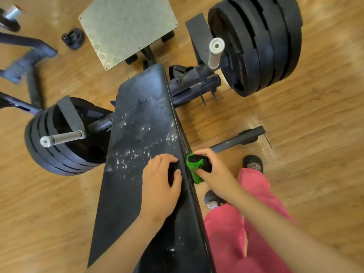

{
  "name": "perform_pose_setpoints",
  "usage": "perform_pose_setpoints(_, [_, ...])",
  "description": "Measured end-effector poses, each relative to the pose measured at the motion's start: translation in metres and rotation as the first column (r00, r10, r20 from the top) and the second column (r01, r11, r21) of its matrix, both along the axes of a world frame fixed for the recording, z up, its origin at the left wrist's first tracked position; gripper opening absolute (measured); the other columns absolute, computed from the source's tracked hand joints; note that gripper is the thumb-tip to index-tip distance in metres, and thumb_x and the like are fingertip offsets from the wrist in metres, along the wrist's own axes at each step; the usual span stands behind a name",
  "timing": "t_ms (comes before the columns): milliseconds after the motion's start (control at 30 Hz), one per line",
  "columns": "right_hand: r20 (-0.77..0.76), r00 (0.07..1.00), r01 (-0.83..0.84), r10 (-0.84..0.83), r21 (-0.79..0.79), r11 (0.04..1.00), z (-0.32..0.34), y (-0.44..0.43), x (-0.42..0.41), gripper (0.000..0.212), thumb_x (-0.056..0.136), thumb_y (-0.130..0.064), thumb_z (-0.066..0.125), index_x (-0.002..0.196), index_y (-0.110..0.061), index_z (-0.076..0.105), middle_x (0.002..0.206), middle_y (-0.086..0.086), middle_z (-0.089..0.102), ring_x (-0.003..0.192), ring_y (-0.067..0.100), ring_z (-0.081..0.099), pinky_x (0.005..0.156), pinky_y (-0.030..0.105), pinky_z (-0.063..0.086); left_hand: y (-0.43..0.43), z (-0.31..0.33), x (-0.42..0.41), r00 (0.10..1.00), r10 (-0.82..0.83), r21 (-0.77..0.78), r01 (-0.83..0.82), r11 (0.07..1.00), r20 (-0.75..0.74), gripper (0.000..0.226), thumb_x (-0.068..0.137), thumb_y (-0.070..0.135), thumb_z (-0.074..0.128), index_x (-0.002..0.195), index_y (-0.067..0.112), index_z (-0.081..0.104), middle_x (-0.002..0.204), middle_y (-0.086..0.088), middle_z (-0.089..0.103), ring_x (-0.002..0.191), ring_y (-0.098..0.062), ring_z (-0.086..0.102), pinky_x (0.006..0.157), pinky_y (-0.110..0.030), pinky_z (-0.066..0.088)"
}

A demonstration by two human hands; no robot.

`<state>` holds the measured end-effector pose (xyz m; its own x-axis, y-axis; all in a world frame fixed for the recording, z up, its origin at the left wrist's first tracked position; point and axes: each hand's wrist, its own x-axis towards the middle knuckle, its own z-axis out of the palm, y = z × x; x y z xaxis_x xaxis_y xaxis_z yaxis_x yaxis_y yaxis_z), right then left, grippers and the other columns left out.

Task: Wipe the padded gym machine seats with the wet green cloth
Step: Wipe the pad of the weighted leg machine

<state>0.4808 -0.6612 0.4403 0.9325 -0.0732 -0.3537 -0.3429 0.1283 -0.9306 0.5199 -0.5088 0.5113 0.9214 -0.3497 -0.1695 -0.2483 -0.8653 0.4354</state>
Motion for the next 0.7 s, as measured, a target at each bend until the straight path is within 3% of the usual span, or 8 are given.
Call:
perform_pose_setpoints(100, [0.027,0.999,0.023,-0.022,-0.03,0.999,-0.02,0.001,0.034,0.043,0.085,0.002,0.064,0.099,-0.037,0.053,0.102,-0.016,0.061,0.1,0.001,0.058,0.087,0.018,0.045,0.0,0.0,0.0,1.0,0.014,-0.005,-0.014,1.0,-0.011,0.026,0.087,0.035,0.043,0.109,0.029,0.055,0.11,0.021,0.051,0.11,0.006,0.041,0.098,-0.011,0.024])
perform_pose_setpoints(267, [0.062,0.998,-0.003,0.007,-0.07,0.998,-0.034,-0.007,0.08,0.029,0.087,-0.001,0.064,0.106,-0.022,0.057,0.1,-0.016,0.061,0.094,-0.009,0.056,0.078,0.009,0.044,0.0,0.001,0.001,0.999,0.021,-0.008,-0.022,1.0,-0.035,0.03,0.086,0.036,0.043,0.11,0.025,0.057,0.113,0.019,0.053,0.111,0.001,0.044,0.099,-0.012,0.023])
perform_pose_setpoints(433, [0.09,0.996,0.003,0.0,-0.032,0.999,-0.028,-0.004,0.054,0.035,0.085,0.001,0.066,0.104,-0.028,0.057,0.102,-0.016,0.063,0.1,-0.002,0.059,0.085,0.013,0.043,0.001,0.001,0.002,0.998,0.026,-0.004,-0.027,1.0,-0.058,0.028,0.087,0.033,0.046,0.111,0.024,0.058,0.115,0.018,0.052,0.114,-0.001,0.045,0.101,-0.021,0.029])
perform_pose_setpoints(600, [0.071,0.997,-0.028,0.024,0.056,0.998,-0.009,-0.003,0.014,0.033,0.085,0.004,0.065,0.108,-0.021,0.061,0.104,-0.009,0.066,0.103,0.004,0.061,0.089,0.017,0.045,0.0,0.003,0.003,0.997,0.029,0.008,-0.029,1.0,-0.075,0.027,0.088,0.032,0.047,0.111,0.022,0.059,0.116,0.017,0.053,0.116,0.001,0.043,0.103,-0.018,0.025])
perform_pose_setpoints(700, [0.075,0.996,-0.06,0.054,0.088,0.994,-0.006,-0.008,0.016,0.039,0.084,0.008,0.063,0.105,-0.025,0.061,0.102,-0.011,0.066,0.102,0.003,0.062,0.089,0.016,0.046,0.0,0.003,0.004,0.996,0.019,0.02,-0.017,1.0,-0.082,0.028,0.089,0.032,0.048,0.111,0.022,0.06,0.117,0.016,0.054,0.116,-0.003,0.046,0.104,-0.019,0.026])
